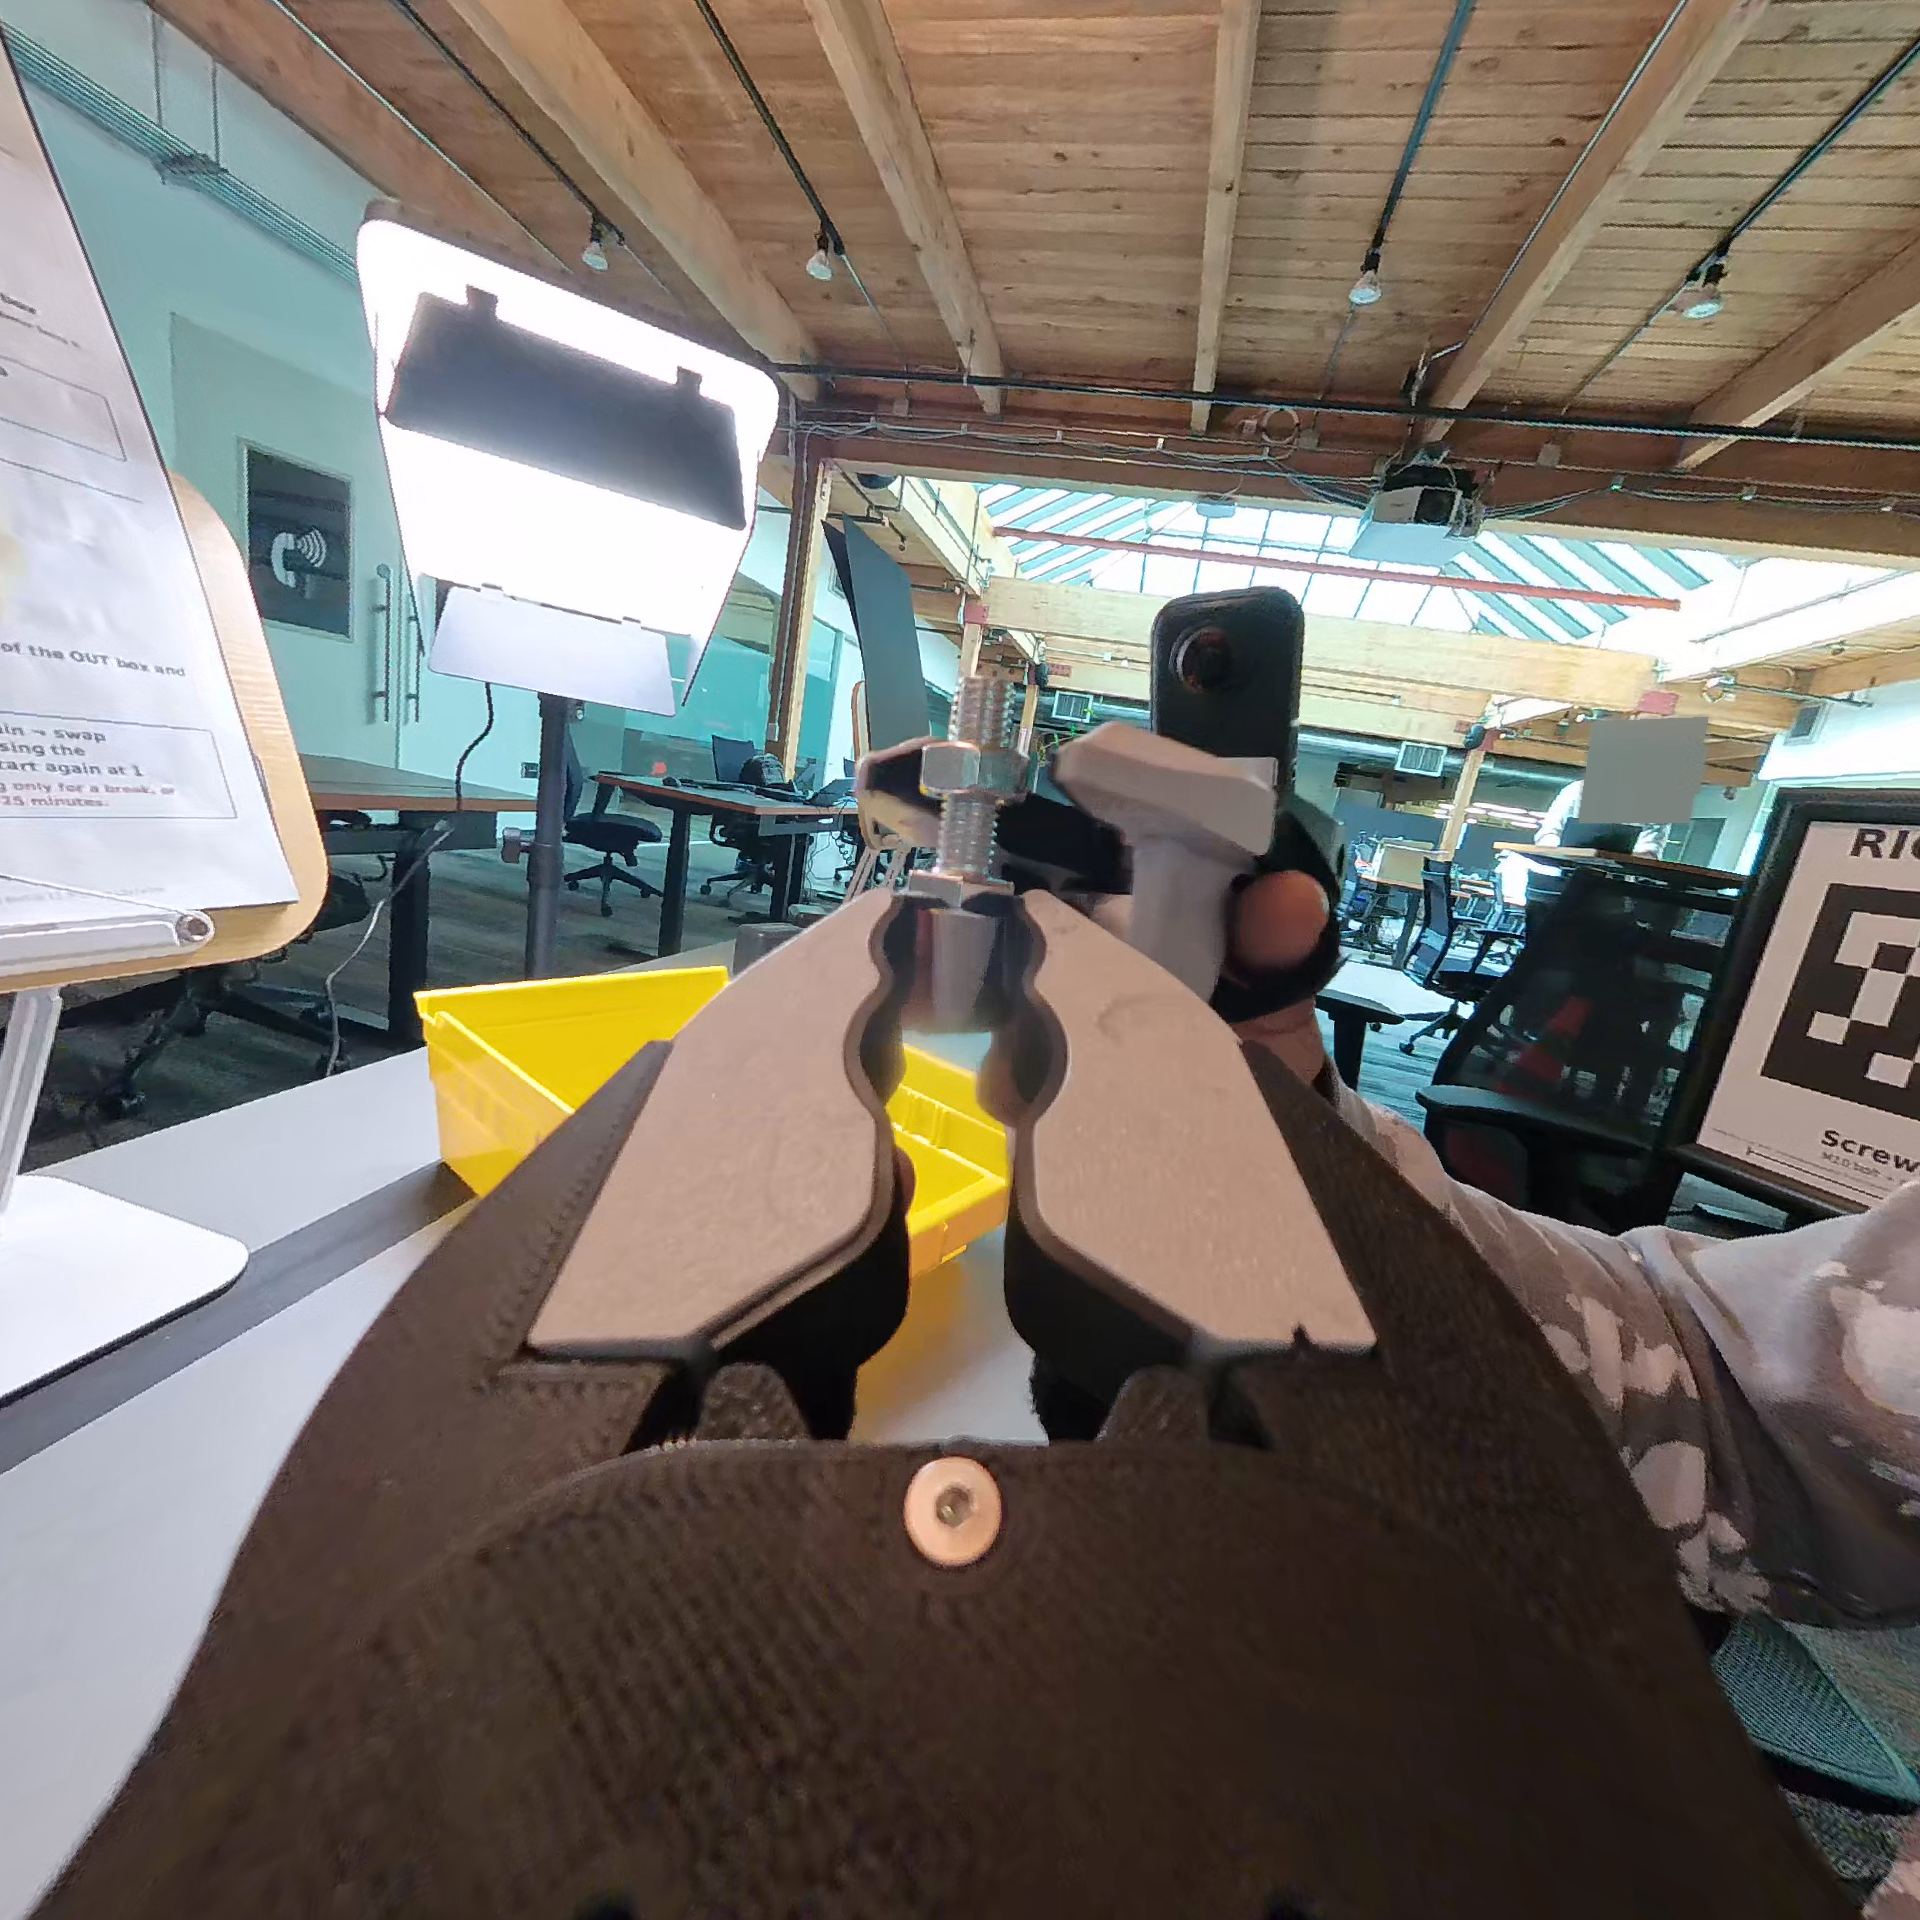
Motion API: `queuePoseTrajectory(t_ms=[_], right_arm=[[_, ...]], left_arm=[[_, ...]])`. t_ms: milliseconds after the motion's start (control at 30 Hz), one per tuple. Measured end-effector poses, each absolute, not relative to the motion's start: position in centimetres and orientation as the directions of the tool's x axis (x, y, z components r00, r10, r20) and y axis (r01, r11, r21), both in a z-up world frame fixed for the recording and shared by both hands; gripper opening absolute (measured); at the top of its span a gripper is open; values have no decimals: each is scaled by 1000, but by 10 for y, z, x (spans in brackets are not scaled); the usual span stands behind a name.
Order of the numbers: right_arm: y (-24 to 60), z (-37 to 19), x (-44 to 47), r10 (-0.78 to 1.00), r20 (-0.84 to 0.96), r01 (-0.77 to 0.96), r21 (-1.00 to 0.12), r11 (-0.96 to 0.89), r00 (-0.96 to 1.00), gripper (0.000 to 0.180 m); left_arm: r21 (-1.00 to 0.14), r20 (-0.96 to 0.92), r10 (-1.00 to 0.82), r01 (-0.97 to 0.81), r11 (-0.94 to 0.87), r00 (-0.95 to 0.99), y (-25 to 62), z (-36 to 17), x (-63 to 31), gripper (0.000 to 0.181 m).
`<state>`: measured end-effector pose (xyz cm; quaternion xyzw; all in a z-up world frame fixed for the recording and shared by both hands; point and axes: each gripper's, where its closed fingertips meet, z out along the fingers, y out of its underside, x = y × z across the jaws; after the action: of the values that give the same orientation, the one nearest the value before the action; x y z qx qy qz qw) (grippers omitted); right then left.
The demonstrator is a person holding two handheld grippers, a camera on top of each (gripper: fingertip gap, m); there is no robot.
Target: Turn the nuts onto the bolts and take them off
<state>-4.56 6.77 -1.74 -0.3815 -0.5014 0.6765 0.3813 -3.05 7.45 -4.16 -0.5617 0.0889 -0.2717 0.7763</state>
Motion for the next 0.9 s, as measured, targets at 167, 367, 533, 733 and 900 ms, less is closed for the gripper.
queuePoseTrajectory(t_ms=[167,367,533,733,900], right_arm=[[95,-16,-44,925,-173,-170,-956,-241,-339,14],[83,-15,-42,909,-144,-157,-963,-220,-392,26],[67,-18,-46,900,-122,-143,-970,-198,-417,30],[96,-10,-41,926,-177,-220,-941,-259,-334,8],[74,-9,-41,903,-133,-190,-955,-227,-408,35]], left_arm=[[-902,189,-535,362,238,823,70,-35,-38,17],[-909,179,-528,346,235,830,71,-37,-36,17],[-914,178,-533,339,221,827,73,-41,-31,17],[-899,182,-536,360,248,824,69,-34,-38,17],[-904,184,-534,355,237,825,71,-38,-35,17]])
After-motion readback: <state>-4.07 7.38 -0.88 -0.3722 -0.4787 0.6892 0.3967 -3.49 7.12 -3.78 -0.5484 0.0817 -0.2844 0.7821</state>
